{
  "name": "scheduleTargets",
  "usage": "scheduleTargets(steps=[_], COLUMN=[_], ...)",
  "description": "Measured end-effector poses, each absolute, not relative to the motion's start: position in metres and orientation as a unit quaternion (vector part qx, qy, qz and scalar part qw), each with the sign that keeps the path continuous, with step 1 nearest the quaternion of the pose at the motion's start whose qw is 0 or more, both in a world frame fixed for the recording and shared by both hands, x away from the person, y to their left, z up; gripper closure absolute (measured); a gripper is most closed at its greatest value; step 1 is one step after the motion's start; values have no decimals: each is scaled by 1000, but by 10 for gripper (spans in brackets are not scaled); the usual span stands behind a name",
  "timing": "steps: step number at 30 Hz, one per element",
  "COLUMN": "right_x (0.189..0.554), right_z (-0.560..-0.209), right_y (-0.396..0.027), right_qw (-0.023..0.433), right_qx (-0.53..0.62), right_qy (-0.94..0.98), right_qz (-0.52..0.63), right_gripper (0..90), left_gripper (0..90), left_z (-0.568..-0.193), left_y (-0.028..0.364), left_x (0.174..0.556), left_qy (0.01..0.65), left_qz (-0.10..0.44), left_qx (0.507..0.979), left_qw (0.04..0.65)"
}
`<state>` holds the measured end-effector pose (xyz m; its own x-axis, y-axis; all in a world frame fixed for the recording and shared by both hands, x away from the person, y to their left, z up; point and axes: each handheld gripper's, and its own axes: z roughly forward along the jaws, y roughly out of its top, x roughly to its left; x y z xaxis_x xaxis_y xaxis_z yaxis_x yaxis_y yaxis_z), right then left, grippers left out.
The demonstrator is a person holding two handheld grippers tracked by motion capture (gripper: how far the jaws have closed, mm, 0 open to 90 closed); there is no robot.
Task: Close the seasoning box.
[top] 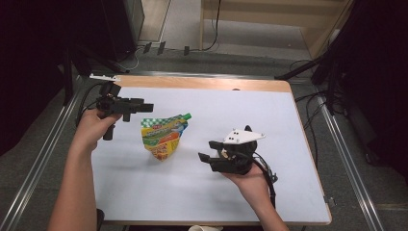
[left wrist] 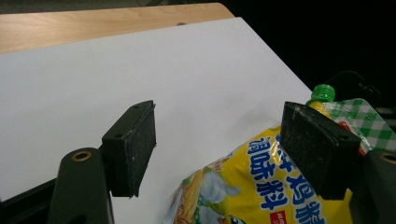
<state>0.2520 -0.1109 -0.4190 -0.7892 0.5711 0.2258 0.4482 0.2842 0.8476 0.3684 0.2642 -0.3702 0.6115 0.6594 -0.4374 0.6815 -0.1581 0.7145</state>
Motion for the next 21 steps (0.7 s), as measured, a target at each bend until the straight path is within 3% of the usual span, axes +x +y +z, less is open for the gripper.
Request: scheduleTargets(steps=[10,21], right_x=[257,263], right_z=[-408,-397], right_y=[-131,-159], right_qw=[74,70], right_qx=[331,354], right_qy=[789,777], right_qz=[513,516], right_gripper=[490,621], left_gripper=[308,309], left_z=[-378,-382], left_y=[268,268], left_x=[372,373], left_qy=[449,444], left_qz=[-10,-6], left_qx=[760,763], left_qw=[470,470])
